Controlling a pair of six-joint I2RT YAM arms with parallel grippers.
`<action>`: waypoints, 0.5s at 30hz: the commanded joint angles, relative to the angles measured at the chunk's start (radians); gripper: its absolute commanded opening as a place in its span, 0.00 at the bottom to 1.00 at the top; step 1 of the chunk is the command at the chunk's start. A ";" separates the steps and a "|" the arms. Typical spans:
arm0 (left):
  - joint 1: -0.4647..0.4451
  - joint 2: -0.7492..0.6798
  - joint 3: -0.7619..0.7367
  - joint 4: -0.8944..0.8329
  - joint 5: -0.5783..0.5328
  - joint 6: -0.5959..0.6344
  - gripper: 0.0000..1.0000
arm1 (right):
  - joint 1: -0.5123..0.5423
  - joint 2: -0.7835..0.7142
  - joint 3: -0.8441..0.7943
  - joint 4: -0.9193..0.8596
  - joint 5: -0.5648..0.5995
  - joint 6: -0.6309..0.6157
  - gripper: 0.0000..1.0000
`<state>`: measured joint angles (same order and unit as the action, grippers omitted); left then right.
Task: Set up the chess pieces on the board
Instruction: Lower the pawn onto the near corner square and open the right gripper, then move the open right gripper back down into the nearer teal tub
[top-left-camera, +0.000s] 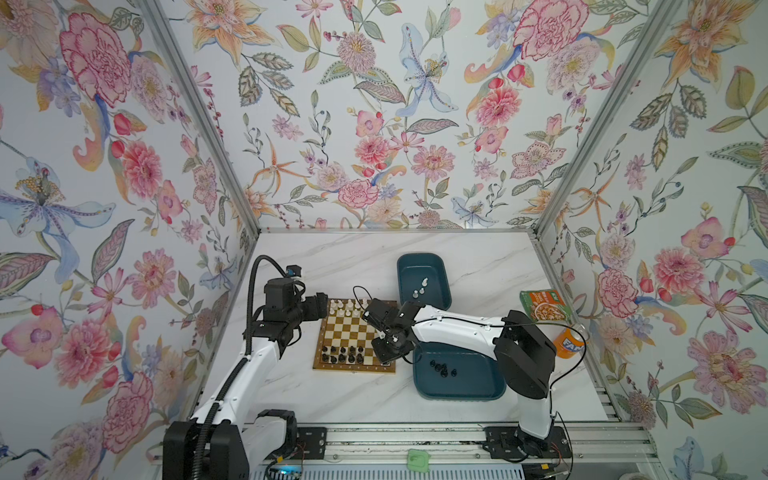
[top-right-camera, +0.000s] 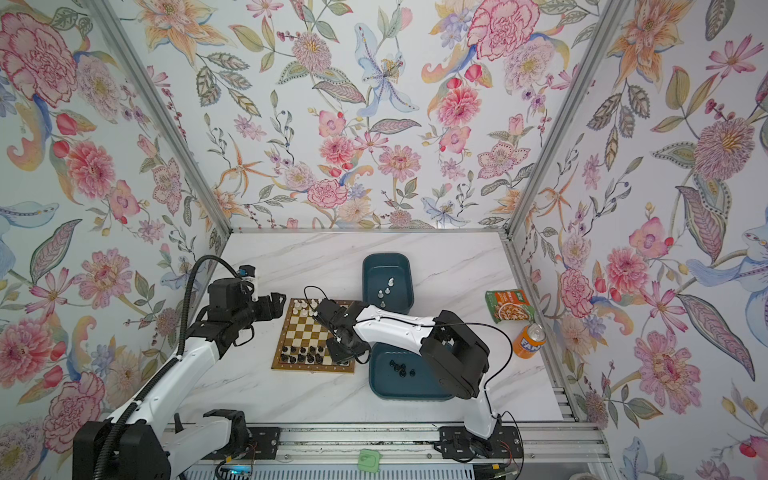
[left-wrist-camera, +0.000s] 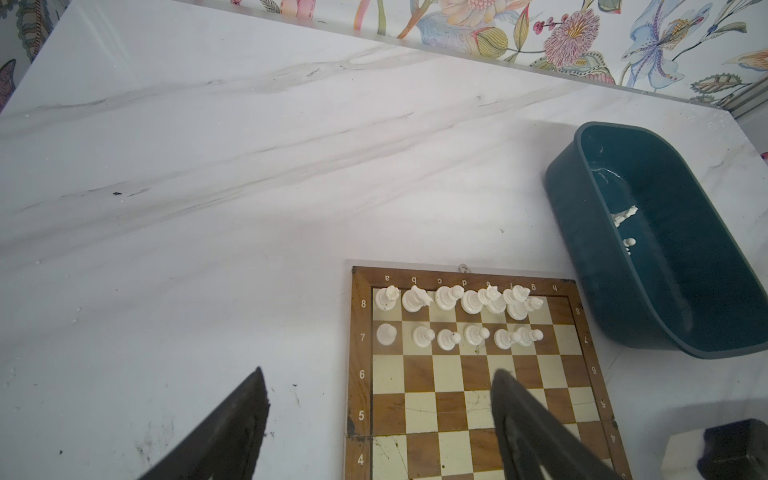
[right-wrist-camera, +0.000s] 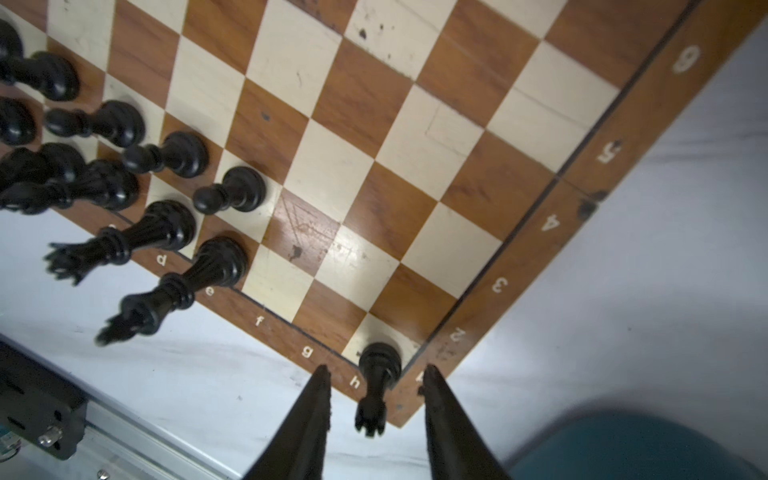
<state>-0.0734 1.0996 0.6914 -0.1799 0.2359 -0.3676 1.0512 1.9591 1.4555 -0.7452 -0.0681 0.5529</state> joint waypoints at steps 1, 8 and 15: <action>0.012 -0.014 -0.006 0.009 0.008 -0.008 0.85 | -0.008 -0.012 0.031 -0.008 0.022 -0.012 0.44; 0.014 -0.024 0.008 0.015 -0.003 -0.012 0.86 | -0.036 -0.074 0.068 -0.014 0.033 -0.028 0.50; 0.009 -0.022 0.035 0.055 0.037 -0.025 0.86 | -0.096 -0.235 0.017 -0.107 0.123 0.001 0.42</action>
<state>-0.0719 1.0840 0.6930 -0.1684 0.2371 -0.3698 0.9779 1.8183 1.4902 -0.7803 -0.0135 0.5407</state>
